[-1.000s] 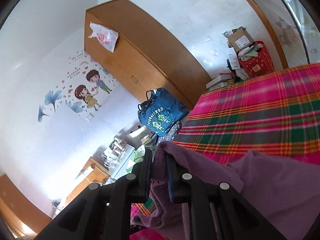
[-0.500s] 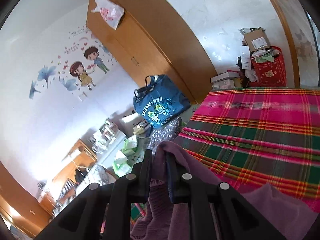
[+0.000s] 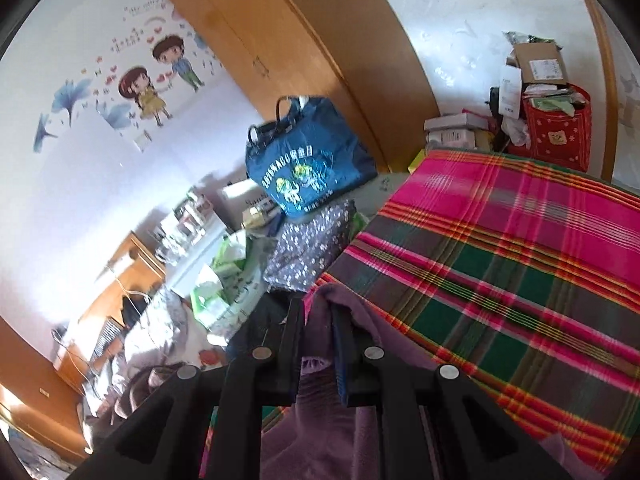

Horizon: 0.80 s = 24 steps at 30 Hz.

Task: Fold clothes

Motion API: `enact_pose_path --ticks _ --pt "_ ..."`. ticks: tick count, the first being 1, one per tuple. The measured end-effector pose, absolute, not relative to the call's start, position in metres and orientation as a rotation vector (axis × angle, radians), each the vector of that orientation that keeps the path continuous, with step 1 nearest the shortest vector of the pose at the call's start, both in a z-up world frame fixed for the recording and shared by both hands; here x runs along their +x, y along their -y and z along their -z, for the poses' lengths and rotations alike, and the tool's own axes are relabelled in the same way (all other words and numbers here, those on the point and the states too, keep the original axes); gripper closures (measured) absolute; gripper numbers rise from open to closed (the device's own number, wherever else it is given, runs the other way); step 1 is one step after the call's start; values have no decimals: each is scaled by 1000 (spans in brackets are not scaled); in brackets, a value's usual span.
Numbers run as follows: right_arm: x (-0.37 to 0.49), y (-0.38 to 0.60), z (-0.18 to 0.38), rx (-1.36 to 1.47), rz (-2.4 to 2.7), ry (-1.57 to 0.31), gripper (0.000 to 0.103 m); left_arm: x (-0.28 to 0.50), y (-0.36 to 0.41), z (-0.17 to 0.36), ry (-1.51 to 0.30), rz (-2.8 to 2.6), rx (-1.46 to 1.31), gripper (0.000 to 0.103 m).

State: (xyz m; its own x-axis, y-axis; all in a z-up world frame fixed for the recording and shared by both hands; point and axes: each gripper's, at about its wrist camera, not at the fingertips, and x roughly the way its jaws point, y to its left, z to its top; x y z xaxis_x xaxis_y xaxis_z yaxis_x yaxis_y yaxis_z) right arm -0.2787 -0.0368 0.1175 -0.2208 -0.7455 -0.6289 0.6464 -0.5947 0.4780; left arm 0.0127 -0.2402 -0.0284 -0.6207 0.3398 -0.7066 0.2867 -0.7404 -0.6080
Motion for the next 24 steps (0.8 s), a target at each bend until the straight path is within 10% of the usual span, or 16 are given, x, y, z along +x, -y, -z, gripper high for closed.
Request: enact_pose_path --ticks 14,24 --pt "-305 93 -75 1199 1901 36 85 15 248 26 1119 -2561 -1364 90" --pt "-277 67 -82 1257 1865 -7 73 23 257 13 1104 -2645 -1348 65"
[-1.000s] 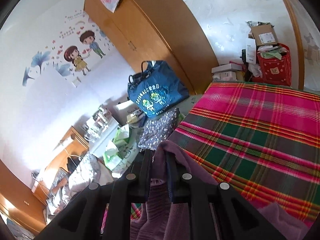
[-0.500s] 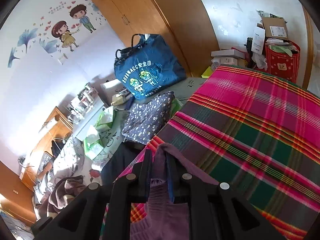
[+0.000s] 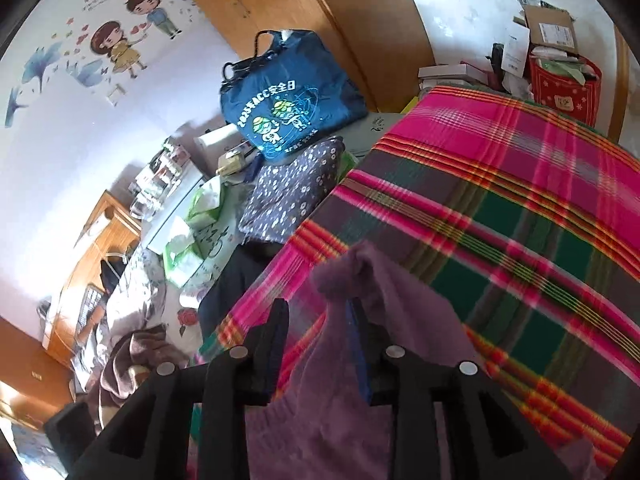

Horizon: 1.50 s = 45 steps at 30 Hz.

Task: Fold clothes

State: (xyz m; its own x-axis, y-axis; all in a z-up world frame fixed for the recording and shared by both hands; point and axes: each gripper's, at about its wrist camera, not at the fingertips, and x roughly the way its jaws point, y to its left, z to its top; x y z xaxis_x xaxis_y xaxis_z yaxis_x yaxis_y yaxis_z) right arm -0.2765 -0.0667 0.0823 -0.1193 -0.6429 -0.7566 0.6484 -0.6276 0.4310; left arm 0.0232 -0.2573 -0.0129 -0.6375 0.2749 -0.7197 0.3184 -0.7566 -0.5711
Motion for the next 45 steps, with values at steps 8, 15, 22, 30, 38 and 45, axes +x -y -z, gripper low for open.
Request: enact_pose_path --ticks 8,15,22,30,38,45 --pt "-208 -11 -108 1146 1898 -41 71 11 240 7 -967 2632 1377 59" --pt "-148 -67 -92 1176 1984 -165 71 -1 246 -1 -832 2612 1312 59" --pt "-100 -123 -80 1190 2113 -168 71 -2 226 -13 -802 2692 1328 59" --pt "-65 -212 -79 1237 2368 99 70 -18 147 -15 -668 2881 1515 59" --pt "-23 -291 -80 1215 2588 348 70 -33 53 -15 -529 3069 1708 59" --pt "-14 -337 -80 1175 2750 458 68 -42 -8 -24 -354 3177 1764 59"
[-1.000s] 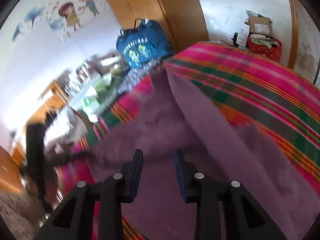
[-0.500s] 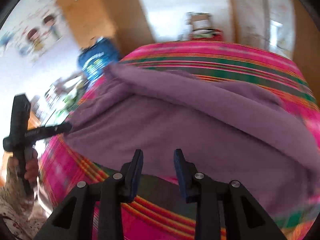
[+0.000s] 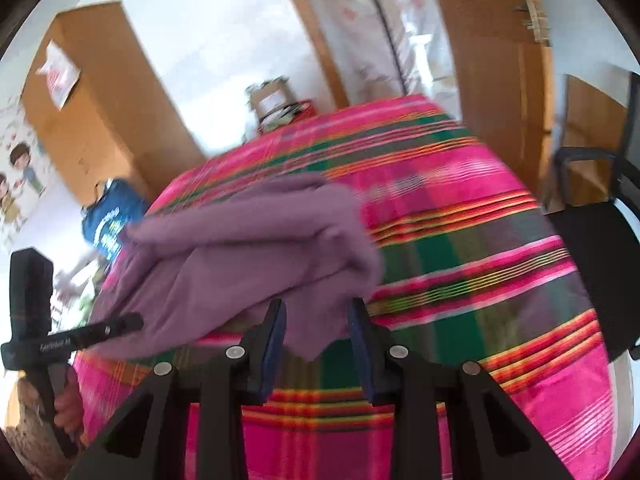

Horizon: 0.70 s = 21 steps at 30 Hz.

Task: Fold clothes
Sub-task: 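Grasp the garment edge with the left gripper while the right gripper grasps a fold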

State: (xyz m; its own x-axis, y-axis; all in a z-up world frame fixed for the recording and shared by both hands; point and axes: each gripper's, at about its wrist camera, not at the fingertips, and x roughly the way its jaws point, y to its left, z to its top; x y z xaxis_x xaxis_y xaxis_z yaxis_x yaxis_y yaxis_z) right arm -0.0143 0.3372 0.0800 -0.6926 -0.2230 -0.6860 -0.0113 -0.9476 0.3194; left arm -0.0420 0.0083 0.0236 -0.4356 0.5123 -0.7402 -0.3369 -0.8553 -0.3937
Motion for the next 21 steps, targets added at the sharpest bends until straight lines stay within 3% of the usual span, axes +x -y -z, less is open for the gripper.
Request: enact_pose_path --ticks 5,12,18,21 --pt "-14 -347 -80 1155 2803 450 66 -41 -41 -27 92 -2349 -1182 59" --pt "-15 -352 -82 1119 2785 448 64 -25 -97 -28 -299 -2306 -1039 59" --pt "-20 -346 -81 1112 2777 370 64 -26 -116 -28 -278 -2229 -1030 59" --pt "-22 -349 -79 1101 2750 424 64 -29 -124 -26 -308 -2233 -1033 59"
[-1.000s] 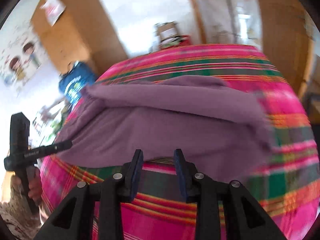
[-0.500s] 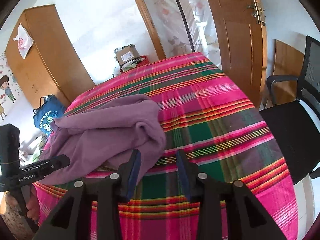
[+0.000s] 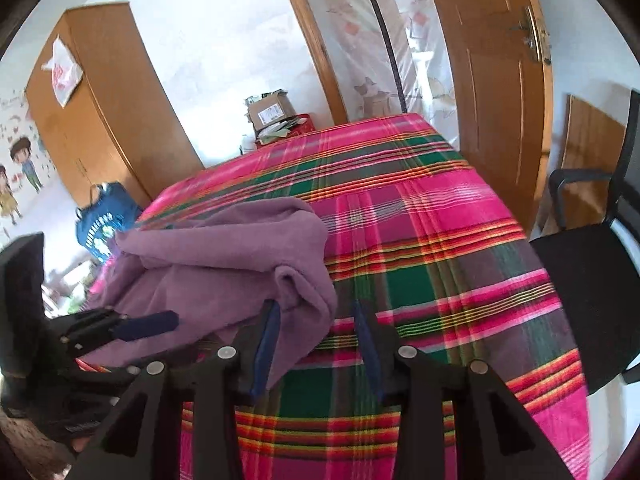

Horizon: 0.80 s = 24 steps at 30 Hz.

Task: Fold clothes
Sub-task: 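Grasp the garment edge with the left gripper while the right gripper grasps a fold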

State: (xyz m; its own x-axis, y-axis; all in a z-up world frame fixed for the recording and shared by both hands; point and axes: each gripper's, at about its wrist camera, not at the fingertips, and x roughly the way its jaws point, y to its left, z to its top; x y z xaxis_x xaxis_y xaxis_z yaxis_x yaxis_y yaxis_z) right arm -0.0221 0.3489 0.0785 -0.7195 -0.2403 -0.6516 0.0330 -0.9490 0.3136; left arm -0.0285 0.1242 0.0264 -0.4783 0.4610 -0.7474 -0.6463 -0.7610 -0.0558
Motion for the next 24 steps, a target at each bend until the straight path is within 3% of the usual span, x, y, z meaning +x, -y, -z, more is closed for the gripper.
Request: enact_pose_path --ticks 8,12,15,17,19,24 --pt "-31 -343 -75 1093 2718 384 64 -53 -134 -17 -205 -2234 -1115 59" --pt "-36 -342 -76 1071 2710 392 62 -65 -129 -17 -137 -2249 -1153 87" --pt "-39 -342 -77 1058 2696 404 62 -69 -122 -16 -72 -2235 -1171 93" --pt "-41 -342 -78 1050 2696 406 67 -70 -120 -17 -52 -2235 -1172 95" --pt "-44 -341 -80 1046 2703 399 84 -70 -117 -17 -42 -2242 -1166 96" --pt "-46 -336 -96 961 2691 414 87 -72 -109 -22 3 -2261 -1150 98"
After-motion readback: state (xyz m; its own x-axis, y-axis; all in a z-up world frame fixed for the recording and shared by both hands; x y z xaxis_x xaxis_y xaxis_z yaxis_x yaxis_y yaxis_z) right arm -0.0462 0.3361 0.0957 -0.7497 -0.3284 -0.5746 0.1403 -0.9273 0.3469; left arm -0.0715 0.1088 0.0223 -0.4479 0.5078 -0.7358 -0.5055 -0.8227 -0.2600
